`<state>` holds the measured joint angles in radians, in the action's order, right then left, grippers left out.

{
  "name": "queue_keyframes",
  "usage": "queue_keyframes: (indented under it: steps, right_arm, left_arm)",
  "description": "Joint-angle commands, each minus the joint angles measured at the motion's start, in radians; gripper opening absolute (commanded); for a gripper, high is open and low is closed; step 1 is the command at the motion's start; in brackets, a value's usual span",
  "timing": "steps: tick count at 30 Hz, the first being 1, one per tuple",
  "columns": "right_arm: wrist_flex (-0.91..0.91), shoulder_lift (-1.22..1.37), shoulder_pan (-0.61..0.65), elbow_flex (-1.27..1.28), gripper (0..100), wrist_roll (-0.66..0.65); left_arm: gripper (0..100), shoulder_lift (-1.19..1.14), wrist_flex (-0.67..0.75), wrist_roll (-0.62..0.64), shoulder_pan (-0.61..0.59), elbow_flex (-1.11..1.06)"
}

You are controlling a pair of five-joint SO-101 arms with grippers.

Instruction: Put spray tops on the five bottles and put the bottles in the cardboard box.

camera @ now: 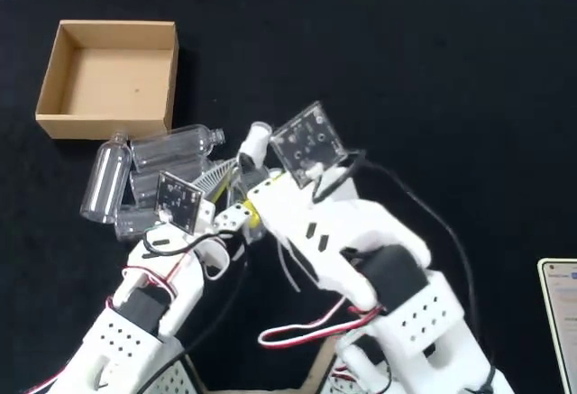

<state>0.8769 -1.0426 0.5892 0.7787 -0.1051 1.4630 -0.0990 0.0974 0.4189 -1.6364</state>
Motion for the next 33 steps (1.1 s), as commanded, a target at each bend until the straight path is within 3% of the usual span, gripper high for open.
queue_keyframes:
  steps: [1,4,7,14,23,33]
  right_arm:
    - [0.052,0.004,-0.011,-0.125,17.0,-0.012]
    - [0.06,0.008,-0.057,-0.202,14.9,-0.012]
    - [-0.009,0.036,-0.13,-0.226,0.7,-0.012]
    - [-0.091,0.249,-0.164,-0.223,5.6,-0.005]
    - [0.117,0.202,-0.005,-0.343,5.6,-0.012]
    - [0.077,0.079,-0.287,-0.335,5.6,-0.012]
  left_arm:
    - [16,0.018,0.028,0.0,0.002,0.033]
    - [16,0.041,0.025,0.0,0.008,0.012]
    - [16,0.08,0.021,0.0,0.01,-0.004]
    - [16,0.209,0.02,0.0,0.007,-0.064]
    - [16,0.304,-0.069,0.0,0.012,-0.067]
    - [16,0.311,-0.095,0.0,0.002,-0.067]
